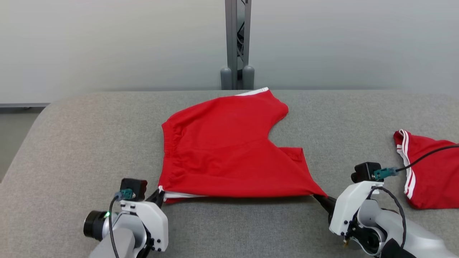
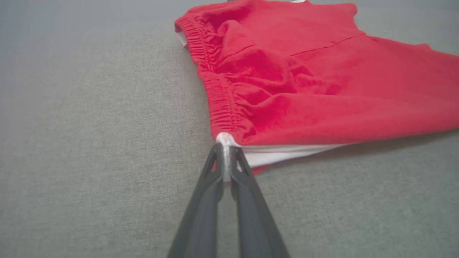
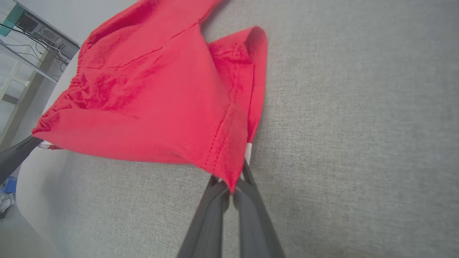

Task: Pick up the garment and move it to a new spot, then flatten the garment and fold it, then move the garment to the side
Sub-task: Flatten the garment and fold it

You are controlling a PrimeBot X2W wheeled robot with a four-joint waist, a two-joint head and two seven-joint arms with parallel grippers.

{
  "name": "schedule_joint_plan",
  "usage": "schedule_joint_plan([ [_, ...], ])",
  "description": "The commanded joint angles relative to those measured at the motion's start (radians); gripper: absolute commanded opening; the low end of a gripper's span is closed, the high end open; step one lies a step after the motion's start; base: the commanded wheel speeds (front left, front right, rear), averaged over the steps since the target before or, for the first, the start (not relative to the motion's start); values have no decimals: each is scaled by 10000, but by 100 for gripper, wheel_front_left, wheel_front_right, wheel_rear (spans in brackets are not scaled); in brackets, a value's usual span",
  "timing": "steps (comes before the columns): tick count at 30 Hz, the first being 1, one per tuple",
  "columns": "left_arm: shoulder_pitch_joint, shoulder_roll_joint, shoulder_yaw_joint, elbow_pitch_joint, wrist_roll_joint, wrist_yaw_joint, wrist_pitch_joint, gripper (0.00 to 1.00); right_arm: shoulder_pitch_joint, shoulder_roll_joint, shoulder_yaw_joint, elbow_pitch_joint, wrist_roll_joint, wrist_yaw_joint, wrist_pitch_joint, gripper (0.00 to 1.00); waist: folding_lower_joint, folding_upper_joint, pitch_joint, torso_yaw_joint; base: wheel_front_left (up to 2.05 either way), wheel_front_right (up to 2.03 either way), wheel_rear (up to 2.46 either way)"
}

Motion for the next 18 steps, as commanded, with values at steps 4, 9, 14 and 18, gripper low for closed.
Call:
schedule_joint_plan([
  [4, 631, 77, -329, -199, -409, -43, -238, 0, 412, -236, 224, -333, 147, -5, -219, 0, 0, -1, -353, 140, 0, 0, 0],
  [9, 1251, 80, -932, -664, -784, -141, -439, 0, 793, -614, 531, -852, 163, -5, -569, 0, 0, -1, -610, 274, 0, 0, 0],
  [14, 1624, 73, -1247, -816, -999, -132, -556, 0, 1205, -1007, 748, -1328, 259, -5, -746, 0, 0, -1, -791, 374, 0, 0, 0],
  [18, 1778, 70, -1405, -891, -1006, -129, -607, 0, 1432, -1230, 802, -1538, 409, -5, -813, 0, 0, -1, -906, 416, 0, 0, 0],
])
